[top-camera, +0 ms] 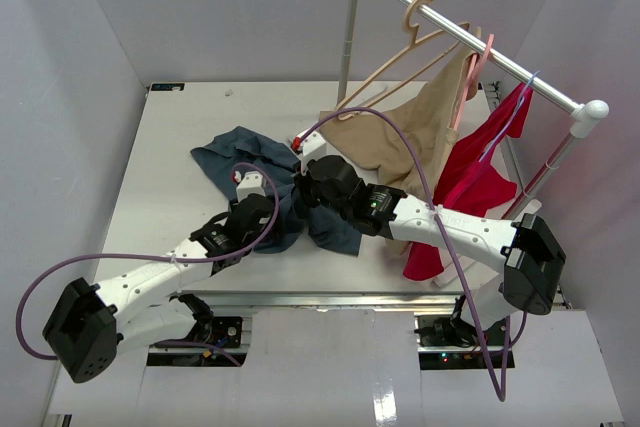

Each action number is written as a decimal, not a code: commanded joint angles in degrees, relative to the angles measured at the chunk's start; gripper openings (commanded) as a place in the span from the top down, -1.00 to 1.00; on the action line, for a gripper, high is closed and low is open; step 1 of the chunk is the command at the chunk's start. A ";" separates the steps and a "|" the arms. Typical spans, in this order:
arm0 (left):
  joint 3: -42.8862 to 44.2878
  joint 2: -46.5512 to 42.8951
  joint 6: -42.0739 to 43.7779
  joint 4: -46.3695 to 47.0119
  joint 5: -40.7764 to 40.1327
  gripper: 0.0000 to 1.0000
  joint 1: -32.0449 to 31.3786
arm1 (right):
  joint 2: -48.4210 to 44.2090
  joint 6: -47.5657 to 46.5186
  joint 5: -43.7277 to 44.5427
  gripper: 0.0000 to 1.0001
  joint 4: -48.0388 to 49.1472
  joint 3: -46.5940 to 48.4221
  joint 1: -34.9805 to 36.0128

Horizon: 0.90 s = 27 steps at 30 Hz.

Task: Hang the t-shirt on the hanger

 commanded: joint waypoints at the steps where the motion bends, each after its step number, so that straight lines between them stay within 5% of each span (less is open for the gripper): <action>1: 0.06 3.14 0.05 2.82 -3.34 -0.42 -3.94 | -0.43 0.13 1.22 0.85 1.86 2.92 0.25; 7: 1.48 4.32 -2.54 2.77 -10.87 -0.57 -8.91 | -0.34 0.20 2.35 0.84 1.28 4.46 0.25; 16: 3.31 10.25 -9.88 -0.68 -21.42 -0.51 -9.39 | -2.14 0.04 2.25 0.85 1.28 4.43 0.26; 24: 5.63 13.81 -11.41 -1.35 -26.18 -0.23 -9.32 | -3.72 0.04 1.47 0.84 1.93 2.29 0.43; 27: 6.37 14.90 -11.03 -1.28 -25.71 0.27 -9.30 | -4.21 0.12 1.51 0.84 2.33 1.47 0.43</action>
